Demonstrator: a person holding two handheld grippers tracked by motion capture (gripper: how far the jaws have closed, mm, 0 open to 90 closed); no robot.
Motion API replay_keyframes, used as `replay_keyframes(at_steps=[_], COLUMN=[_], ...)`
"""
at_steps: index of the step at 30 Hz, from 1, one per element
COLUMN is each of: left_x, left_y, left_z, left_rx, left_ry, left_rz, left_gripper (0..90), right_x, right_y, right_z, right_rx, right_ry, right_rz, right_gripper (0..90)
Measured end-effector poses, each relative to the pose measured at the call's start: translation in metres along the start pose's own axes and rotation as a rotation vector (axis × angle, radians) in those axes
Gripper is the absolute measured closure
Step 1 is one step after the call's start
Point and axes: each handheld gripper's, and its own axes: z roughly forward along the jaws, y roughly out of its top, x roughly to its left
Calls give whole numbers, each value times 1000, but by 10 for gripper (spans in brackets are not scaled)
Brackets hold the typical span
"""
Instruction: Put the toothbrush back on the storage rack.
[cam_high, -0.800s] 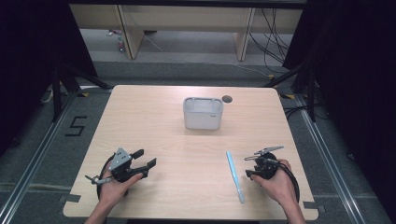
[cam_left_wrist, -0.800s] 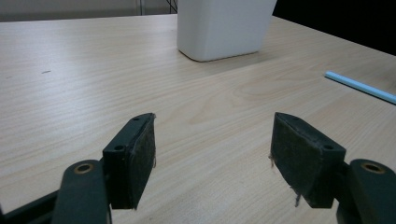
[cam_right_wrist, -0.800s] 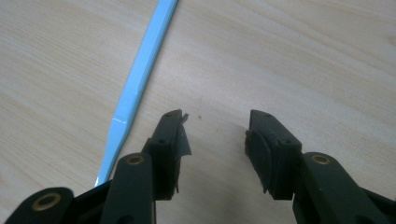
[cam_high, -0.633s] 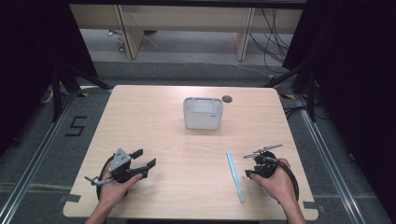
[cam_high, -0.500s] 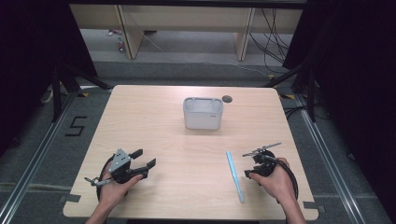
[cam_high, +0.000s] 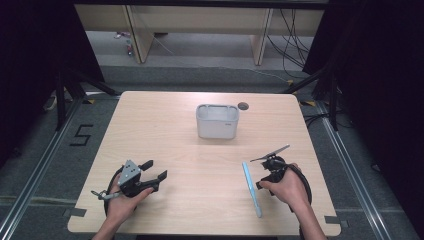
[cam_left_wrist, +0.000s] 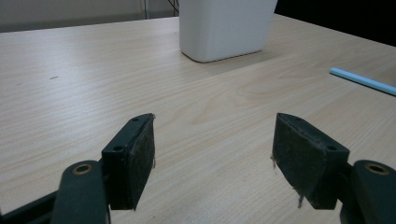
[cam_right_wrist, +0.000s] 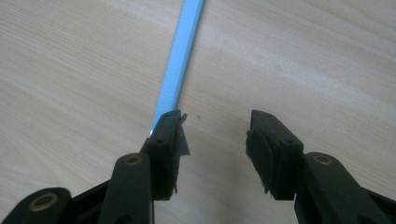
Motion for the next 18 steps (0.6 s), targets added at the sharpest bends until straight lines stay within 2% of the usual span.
replay_keyframes(at_steps=[1,3,7,9,10,11,12,13,14,18], left_x=[0,0,0,0,0,0,0,0,-1,-1], left_y=[0,0,0,0,0,0,0,0,0,0], left_z=[0,0,0,0,0,0,0,0,0,0], left_rx=[2,3,6,7,8,8,9,10,12,12], left_ry=[1,0,1,1,0,0,0,-1,-1,-2], left_rz=[-1,-3,3,5,6,7,8,9,12,12], left_gripper=[296,296,298,298,298,298,298,299,300,300], right_x=[1,3,5,6,8,7,8,8,14,19], right_y=[1,5,15,16,18,20,21,23,25,30], right_z=[1,2,5,6,6,7,8,8,7,9], right_rx=[-7,13,57,62,87,88,94,98,137,153], right_ry=[4,3,-6,-6,-9,1,5,6,2,3], right_rz=[-1,-12,-67,-73,-75,-98,-93,-110,-37,-35], right_gripper=[560,570,604,608,611,614,620,624,631,641])
